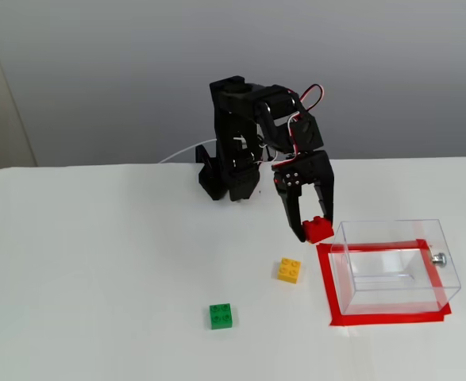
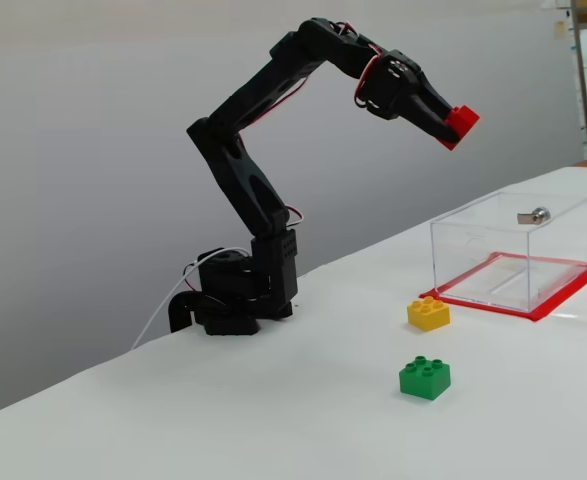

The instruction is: Pick the red lego brick and place it into the transparent box

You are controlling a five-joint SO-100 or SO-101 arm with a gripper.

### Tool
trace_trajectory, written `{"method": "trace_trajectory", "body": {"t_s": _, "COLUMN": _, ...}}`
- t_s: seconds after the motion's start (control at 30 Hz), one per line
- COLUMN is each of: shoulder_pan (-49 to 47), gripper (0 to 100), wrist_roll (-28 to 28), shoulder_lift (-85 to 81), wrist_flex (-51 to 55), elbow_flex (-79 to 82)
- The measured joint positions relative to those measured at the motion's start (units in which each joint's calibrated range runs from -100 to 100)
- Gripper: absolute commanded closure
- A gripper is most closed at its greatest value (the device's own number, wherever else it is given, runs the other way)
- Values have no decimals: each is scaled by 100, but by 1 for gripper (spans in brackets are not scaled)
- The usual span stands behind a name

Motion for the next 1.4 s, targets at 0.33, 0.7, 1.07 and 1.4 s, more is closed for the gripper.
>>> {"method": "trace_trajectory", "body": {"t_s": 0.33, "shoulder_pan": -1688, "gripper": 82, "wrist_roll": 0, "shoulder_lift": 0, "wrist_flex": 0, "elbow_flex": 0}}
{"method": "trace_trajectory", "body": {"t_s": 0.7, "shoulder_pan": -2767, "gripper": 82, "wrist_roll": -34, "shoulder_lift": 998, "wrist_flex": 0, "elbow_flex": -618}}
{"method": "trace_trajectory", "body": {"t_s": 1.07, "shoulder_pan": -3376, "gripper": 83, "wrist_roll": -34, "shoulder_lift": 2655, "wrist_flex": 0, "elbow_flex": -2154}}
{"method": "trace_trajectory", "body": {"t_s": 1.4, "shoulder_pan": -3355, "gripper": 82, "wrist_roll": -34, "shoulder_lift": 3264, "wrist_flex": 0, "elbow_flex": -2162}}
